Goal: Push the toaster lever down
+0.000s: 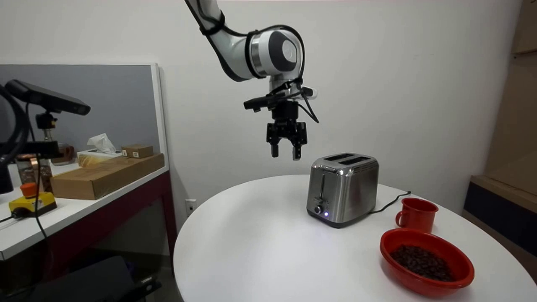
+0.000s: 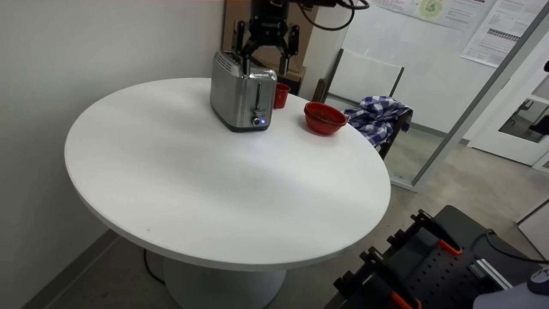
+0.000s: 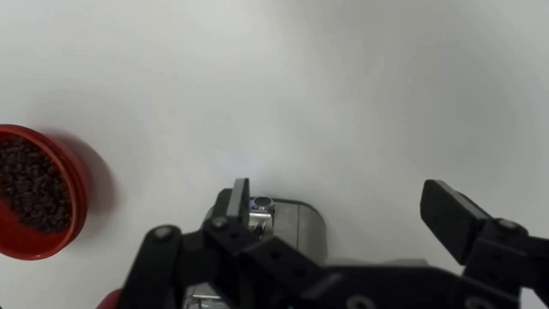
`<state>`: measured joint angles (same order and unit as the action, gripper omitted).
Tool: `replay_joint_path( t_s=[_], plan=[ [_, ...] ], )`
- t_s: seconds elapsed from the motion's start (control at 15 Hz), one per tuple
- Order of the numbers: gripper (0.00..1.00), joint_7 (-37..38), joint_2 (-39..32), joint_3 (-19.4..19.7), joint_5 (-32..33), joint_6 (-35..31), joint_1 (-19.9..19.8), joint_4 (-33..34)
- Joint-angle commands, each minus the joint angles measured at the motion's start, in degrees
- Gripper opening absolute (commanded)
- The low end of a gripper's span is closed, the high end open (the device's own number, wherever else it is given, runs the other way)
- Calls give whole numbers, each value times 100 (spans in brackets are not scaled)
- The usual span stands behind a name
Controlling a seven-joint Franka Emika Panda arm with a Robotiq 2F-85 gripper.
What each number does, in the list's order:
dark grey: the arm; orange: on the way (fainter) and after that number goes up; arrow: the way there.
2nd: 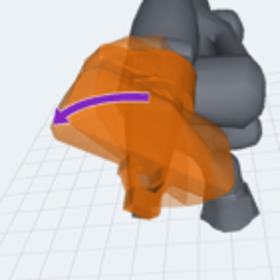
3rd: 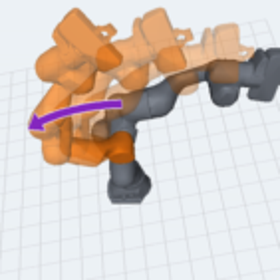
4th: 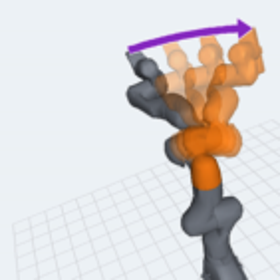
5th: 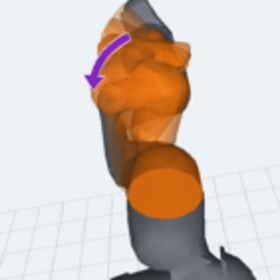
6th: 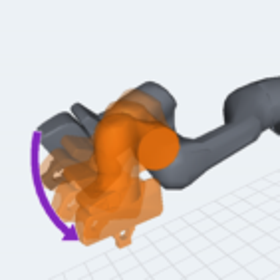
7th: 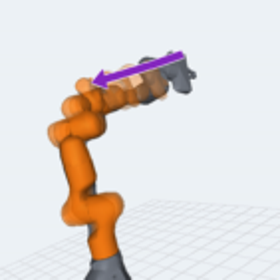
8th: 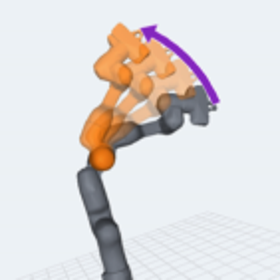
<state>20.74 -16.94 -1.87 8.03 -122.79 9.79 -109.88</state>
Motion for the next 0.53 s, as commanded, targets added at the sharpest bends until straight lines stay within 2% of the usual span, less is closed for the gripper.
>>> replay_joint_path(
  t_s=[0.0, 0.13, 0.2, 0.47],
  plan=[
    [100, -971, 1001, -249, -289, 145, -121, -846],
    [100, -1221, 1440, -311, -383, 215, -134, -1160],
    [100, -846, 875, -273, -177, 133, -93, -681],
    [100, -861, 979, -294, -184, 130, -106, -773]
  ],
)
